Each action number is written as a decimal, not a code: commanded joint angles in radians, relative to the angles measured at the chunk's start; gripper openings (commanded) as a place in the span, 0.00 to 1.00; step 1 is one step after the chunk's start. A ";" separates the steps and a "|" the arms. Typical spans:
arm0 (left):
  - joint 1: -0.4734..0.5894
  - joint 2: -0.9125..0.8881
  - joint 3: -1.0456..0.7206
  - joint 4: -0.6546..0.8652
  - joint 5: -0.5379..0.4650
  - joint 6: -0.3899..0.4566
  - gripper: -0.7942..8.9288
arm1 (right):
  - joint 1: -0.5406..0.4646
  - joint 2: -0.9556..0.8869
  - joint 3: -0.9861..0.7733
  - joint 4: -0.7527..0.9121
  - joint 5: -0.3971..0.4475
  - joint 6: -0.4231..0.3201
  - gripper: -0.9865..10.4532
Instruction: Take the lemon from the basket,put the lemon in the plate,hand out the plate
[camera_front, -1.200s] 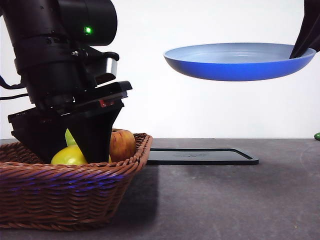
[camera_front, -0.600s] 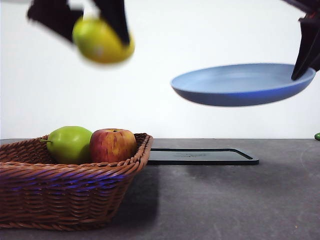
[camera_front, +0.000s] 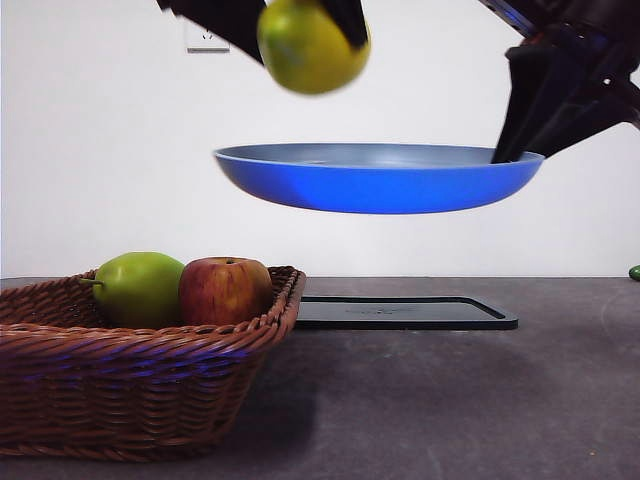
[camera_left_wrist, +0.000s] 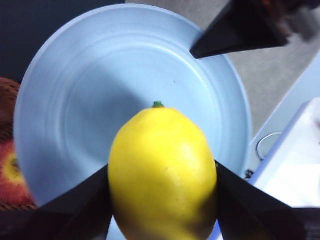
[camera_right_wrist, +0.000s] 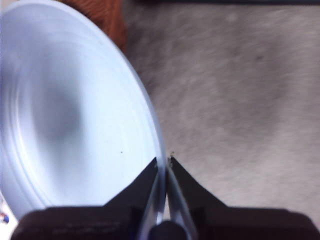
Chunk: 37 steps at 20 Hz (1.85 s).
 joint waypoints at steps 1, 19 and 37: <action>-0.016 0.042 0.013 0.012 -0.008 0.020 0.25 | 0.019 0.010 0.024 0.013 -0.008 0.020 0.09; -0.038 0.124 0.013 0.005 -0.050 0.049 0.55 | 0.037 0.015 0.024 0.013 -0.063 0.035 0.09; -0.037 0.108 0.315 -0.269 -0.053 0.103 0.55 | -0.184 0.414 0.287 0.057 -0.062 0.018 0.09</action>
